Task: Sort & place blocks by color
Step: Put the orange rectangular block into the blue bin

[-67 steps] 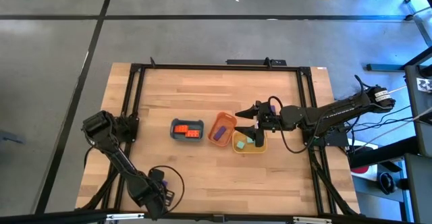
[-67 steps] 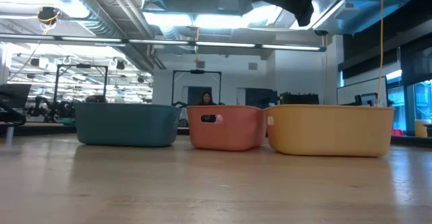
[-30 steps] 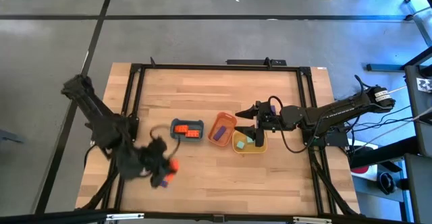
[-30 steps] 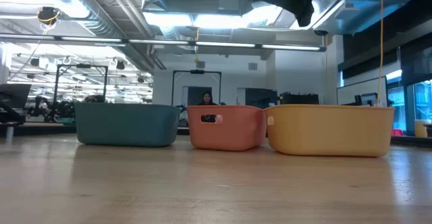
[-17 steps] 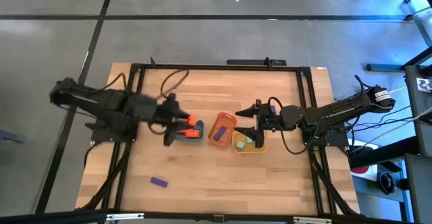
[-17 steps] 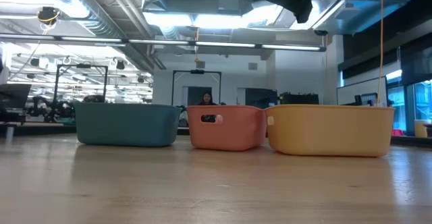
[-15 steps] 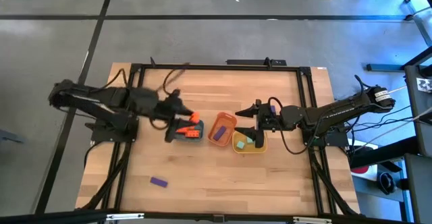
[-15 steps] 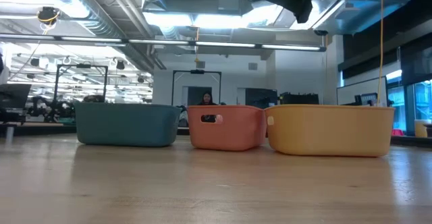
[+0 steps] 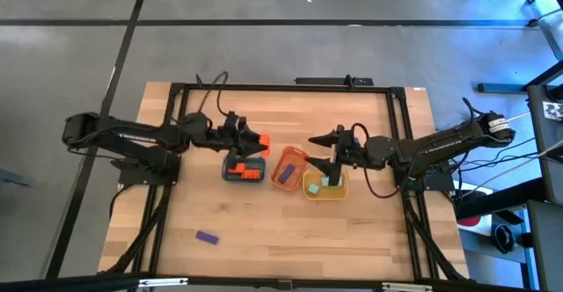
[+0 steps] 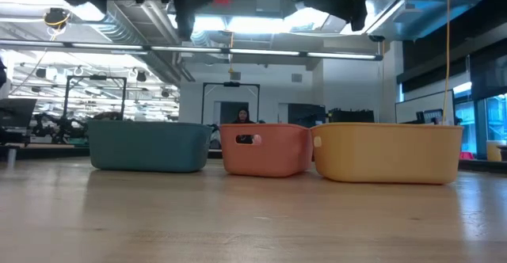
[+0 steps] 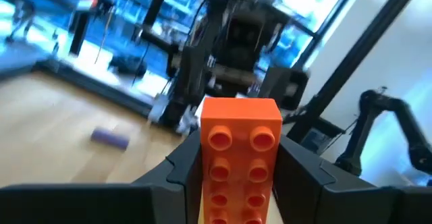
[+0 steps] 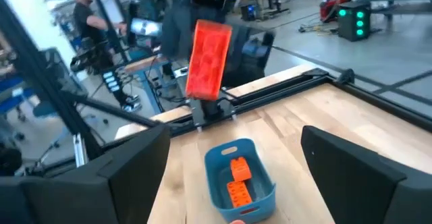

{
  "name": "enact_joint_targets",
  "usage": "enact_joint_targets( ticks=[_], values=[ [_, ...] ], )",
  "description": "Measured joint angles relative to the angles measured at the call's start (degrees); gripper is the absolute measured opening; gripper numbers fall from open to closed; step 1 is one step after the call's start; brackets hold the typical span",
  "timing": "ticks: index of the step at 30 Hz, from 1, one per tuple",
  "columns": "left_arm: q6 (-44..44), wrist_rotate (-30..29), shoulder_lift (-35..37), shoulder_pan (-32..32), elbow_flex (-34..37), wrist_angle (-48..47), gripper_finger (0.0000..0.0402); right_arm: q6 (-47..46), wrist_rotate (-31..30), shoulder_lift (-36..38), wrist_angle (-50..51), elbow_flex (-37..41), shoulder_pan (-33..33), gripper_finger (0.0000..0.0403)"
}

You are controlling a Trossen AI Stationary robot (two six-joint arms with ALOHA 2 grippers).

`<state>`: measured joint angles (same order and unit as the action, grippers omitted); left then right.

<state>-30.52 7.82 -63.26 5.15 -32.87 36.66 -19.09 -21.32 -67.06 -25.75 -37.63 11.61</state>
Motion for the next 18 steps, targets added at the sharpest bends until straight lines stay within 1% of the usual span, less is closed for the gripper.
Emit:
enact_joint_targets(
  ticks=[4, 8, 13, 18],
  values=[
    [-0.77, -2.98, -0.16, -2.21, 1.04, -0.43, 0.0129, -1.36, -0.06, 0.02, -0.14, 0.00, -0.80, 0.0336],
    [-0.55, -3.87, -0.20, -3.74, 0.99, -1.26, 0.0129, -1.38, -0.06, 0.02, -0.16, 0.00, -1.48, 0.0336],
    [0.65, -5.63, -0.18, -4.05, 0.99, -1.77, 0.0129, -1.45, 1.24, 0.02, -0.16, 0.00, -2.13, 0.0336],
    [0.89, -6.65, -0.16, -4.05, 0.99, -1.72, 0.0129, -1.39, 1.31, 0.02, -0.14, 0.00, -2.13, 0.0336]
  ],
)
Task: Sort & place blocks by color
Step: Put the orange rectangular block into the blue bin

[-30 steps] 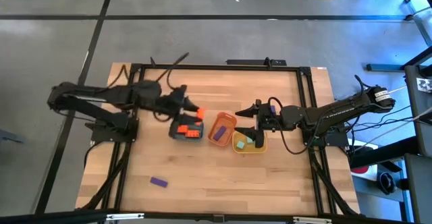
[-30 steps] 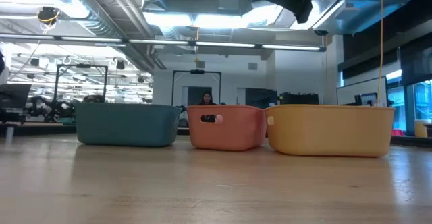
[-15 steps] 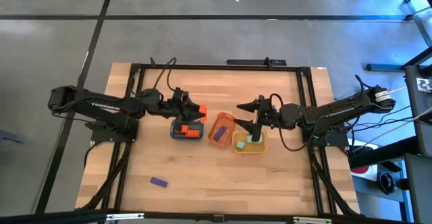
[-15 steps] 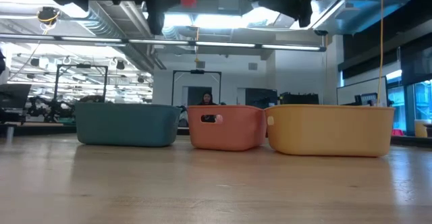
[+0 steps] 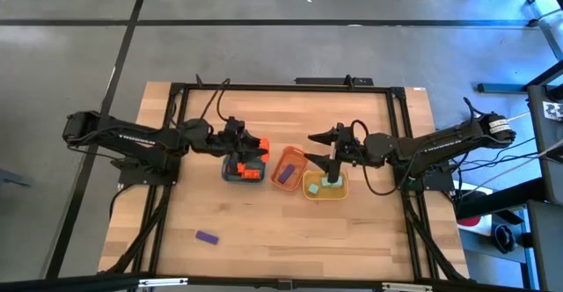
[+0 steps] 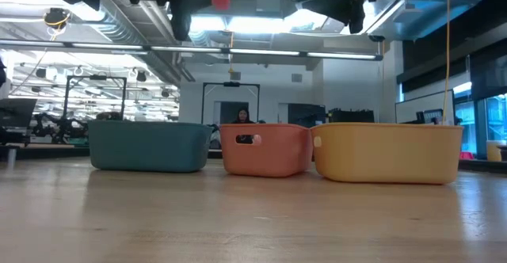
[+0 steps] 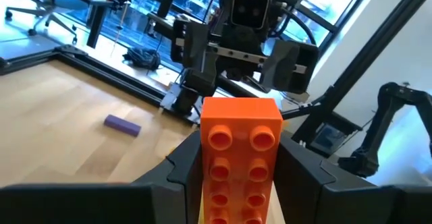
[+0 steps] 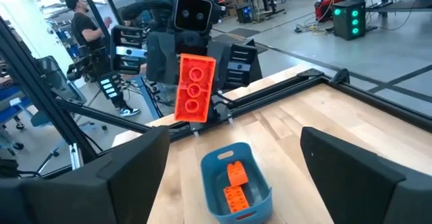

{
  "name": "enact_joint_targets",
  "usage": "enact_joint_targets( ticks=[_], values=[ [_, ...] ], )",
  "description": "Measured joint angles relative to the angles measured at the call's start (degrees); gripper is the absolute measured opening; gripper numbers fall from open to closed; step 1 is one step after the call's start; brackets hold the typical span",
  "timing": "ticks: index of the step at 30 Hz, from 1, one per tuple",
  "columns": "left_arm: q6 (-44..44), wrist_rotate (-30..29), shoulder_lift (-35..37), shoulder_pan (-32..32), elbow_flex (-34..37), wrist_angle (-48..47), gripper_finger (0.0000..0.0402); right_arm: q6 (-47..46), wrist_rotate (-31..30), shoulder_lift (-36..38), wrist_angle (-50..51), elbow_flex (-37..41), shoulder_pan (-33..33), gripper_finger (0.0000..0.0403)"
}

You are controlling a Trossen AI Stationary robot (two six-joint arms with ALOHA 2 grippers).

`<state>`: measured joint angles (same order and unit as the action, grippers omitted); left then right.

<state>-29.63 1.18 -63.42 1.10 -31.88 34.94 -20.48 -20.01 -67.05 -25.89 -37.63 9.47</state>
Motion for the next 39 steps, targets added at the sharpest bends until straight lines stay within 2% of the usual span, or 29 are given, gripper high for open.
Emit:
enact_joint_targets(
  ticks=[4, 9, 12, 14, 16, 21, 25, 33, 39],
  values=[
    [0.22, -0.14, 0.00, 0.00, 0.00, -0.50, 0.0129, -0.43, 1.54, 0.26, -0.05, 0.00, 0.00, 0.0336],
    [0.20, -0.25, 0.00, 0.00, 0.00, -2.89, 0.0129, -4.77, 9.99, 0.63, 0.43, 0.00, 0.02, 0.0336],
    [-0.56, -0.25, 0.00, -0.04, -0.07, -6.31, 0.0129, -6.05, 11.57, 1.01, 2.58, 0.00, 0.04, 0.0336],
    [-2.47, -0.22, -0.02, 0.12, -1.86, -13.40, 0.0129, -6.44, 11.57, 1.36, 4.29, 0.00, 0.00, 0.0336],
    [-2.07, 0.39, -0.08, 0.76, -6.48, -25.38, 0.0129, -6.37, 11.52, 1.38, 4.60, 0.00, 0.00, 0.0336],
    [5.12, 0.89, -6.02, 2.71, -19.88, -55.48, 0.0129, -6.81, 11.57, 1.38, 4.79, 0.00, 0.00, 0.0336],
    [9.00, 1.22, -12.58, 3.39, -24.47, -66.92, 0.0129, -7.97, 11.56, 1.38, 4.90, 0.00, 0.00, 0.0336],
    [12.17, 1.00, -24.56, 2.19, -23.96, -66.35, 0.0129, -8.04, 11.11, 1.38, 5.16, 0.00, 0.00, 0.0336],
    [13.75, 0.88, -29.30, 1.82, -23.96, -64.92, 0.0129, -8.03, 10.67, 1.38, 5.07, 0.00, 0.00, 0.0336]
  ],
)
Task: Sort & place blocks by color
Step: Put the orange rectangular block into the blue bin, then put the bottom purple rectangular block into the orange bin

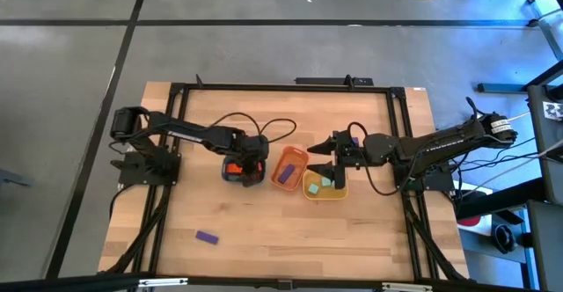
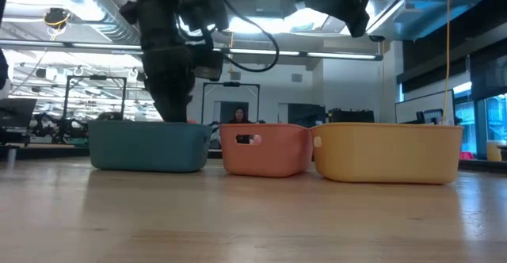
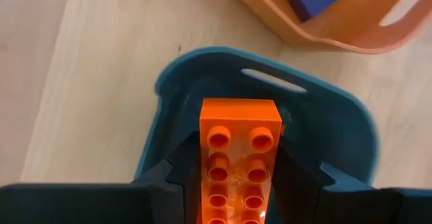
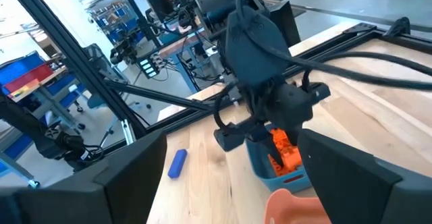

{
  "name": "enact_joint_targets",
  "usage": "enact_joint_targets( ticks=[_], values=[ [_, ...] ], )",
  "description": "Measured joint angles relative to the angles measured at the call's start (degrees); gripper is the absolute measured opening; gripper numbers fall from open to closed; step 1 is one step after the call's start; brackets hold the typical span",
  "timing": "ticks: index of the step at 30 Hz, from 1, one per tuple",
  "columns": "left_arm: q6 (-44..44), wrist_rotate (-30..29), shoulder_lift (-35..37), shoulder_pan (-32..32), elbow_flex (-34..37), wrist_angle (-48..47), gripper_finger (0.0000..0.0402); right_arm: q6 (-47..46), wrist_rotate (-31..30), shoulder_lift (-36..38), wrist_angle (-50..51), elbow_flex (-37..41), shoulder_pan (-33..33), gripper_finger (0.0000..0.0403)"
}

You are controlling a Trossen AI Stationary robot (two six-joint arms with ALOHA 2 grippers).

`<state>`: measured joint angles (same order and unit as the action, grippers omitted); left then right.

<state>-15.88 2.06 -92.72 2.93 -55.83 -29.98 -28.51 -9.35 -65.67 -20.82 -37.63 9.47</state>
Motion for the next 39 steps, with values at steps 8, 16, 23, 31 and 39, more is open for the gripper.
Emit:
enact_joint_targets(
  ticks=[8, 16, 23, 31, 39],
  values=[
    [-0.03, -0.88, -0.29, 0.03, 0.00, 0.14, 0.0134, 0.04, -0.04, 0.00, -0.02, 0.00, 0.00, 0.0336],
    [-0.46, 0.46, -0.29, 0.54, 0.00, -0.01, 0.0204, 0.20, -0.06, 0.00, -0.02, 0.00, 0.00, 0.0336],
    [-0.03, 4.69, 0.87, 3.87, -5.17, -7.30, 0.0213, 0.24, -0.06, 0.00, -0.04, 0.00, 0.00, 0.0336],
    [-1.43, -0.91, 13.29, 3.11, -8.48, -6.32, 0.0213, 0.60, -0.10, -0.02, -1.08, 0.00, 0.00, 0.0336],
    [-3.18, -14.05, 29.66, -5.71, 0.47, 20.78, 0.0211, 2.10, -0.26, -0.07, -1.88, 0.00, -0.24, 0.0336]
  ],
)
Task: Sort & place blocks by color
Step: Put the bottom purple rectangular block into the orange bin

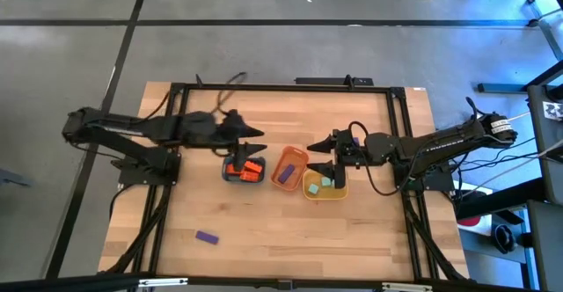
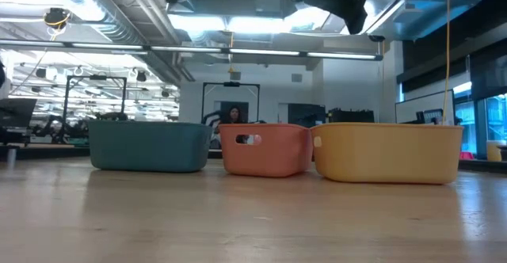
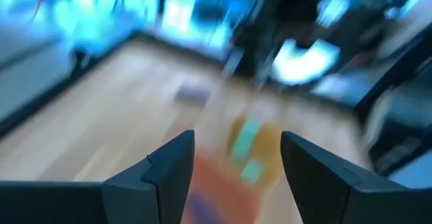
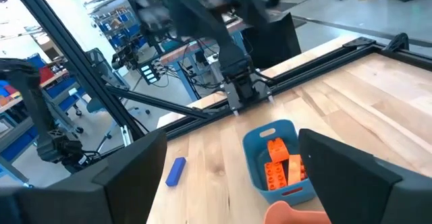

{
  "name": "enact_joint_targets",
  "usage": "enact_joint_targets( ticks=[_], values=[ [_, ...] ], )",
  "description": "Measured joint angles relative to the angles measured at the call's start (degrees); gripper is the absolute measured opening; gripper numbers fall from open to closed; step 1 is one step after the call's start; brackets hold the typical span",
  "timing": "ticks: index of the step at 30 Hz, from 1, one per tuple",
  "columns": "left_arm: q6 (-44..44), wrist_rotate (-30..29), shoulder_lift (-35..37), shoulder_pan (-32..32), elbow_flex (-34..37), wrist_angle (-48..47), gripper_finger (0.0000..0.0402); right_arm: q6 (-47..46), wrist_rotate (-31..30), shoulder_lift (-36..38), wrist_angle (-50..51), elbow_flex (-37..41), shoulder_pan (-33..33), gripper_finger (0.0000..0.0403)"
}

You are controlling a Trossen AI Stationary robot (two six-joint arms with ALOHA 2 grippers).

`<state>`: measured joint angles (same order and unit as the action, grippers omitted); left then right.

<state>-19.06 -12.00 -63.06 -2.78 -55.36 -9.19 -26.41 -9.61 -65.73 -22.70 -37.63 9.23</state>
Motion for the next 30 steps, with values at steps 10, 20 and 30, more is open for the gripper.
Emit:
enact_joint_targets(
  ticks=[10, 20, 30],
  values=[
    [-0.34, -3.53, 8.75, -6.34, 15.74, 26.43, 0.0211, 2.87, 0.04, 0.00, -1.43, 0.00, -0.04, 0.0336],
    [-1.56, -2.37, 8.89, -6.54, 16.54, 26.89, 0.0211, 4.61, 0.24, 0.00, -2.84, 0.00, -0.04, 0.0336],
    [-3.17, -1.87, 8.89, -6.52, 16.17, 23.36, 0.0211, 4.63, 0.22, 0.00, -2.80, 0.00, -0.04, 0.0336]
  ],
)
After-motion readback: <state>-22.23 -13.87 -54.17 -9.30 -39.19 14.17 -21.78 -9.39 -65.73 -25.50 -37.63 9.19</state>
